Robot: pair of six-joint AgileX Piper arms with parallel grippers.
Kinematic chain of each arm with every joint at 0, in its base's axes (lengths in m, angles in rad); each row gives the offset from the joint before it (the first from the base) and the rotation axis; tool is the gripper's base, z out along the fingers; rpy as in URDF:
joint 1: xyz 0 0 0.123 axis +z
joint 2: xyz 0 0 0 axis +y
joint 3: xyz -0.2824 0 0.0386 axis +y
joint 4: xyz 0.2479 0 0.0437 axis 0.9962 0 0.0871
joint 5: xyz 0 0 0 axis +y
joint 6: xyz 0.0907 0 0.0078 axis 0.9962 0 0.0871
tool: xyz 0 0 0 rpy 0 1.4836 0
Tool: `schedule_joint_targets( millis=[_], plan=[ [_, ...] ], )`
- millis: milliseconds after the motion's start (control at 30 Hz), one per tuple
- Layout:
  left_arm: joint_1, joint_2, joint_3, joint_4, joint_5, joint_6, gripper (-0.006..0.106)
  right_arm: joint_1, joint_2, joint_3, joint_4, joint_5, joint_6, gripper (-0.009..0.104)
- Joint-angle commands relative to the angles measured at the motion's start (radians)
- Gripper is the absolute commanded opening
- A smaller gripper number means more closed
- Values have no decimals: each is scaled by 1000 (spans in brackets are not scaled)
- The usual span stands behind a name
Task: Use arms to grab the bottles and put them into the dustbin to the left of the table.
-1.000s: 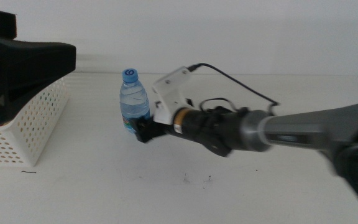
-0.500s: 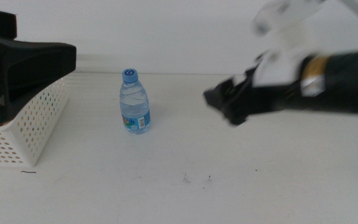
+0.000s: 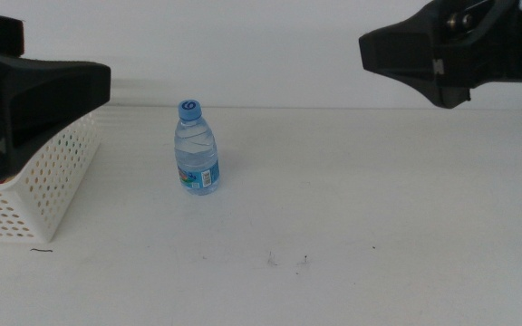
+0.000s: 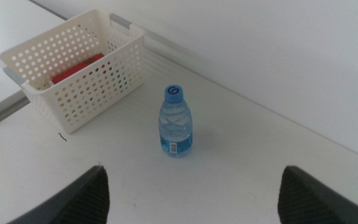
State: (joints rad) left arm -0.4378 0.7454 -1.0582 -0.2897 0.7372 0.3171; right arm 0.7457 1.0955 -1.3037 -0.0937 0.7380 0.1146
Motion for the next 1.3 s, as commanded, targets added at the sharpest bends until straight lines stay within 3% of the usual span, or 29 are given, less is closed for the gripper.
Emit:
schedule_joint_targets(
  millis=[0,167,367,467,633,833,1067,1267],
  plan=[
    [-6,-4,-1,2,-16,-4,94,1,-13,-6,-5,0,-10,88],
    [-6,-4,-1,2,-16,-2,94,1,-13,-6,-5,0,-10,88],
    [-6,-4,3,84,-109,-14,94,1,-13,-6,-5,0,-10,88],
    [-6,-4,117,161,-285,-104,94,1,-13,-6,-5,0,-10,88],
    [-24,-2,518,146,-777,-204,94,1,-12,-6,-3,0,-10,88],
    [-25,46,850,121,-1055,-317,94,1,-12,-6,-5,0,-10,88],
    [-23,127,898,128,-1114,-278,94,1,-12,-6,-5,0,-8,88],
    [-21,451,901,151,-1488,-300,94,1,-12,-6,-5,0,-8,88]
  ],
)
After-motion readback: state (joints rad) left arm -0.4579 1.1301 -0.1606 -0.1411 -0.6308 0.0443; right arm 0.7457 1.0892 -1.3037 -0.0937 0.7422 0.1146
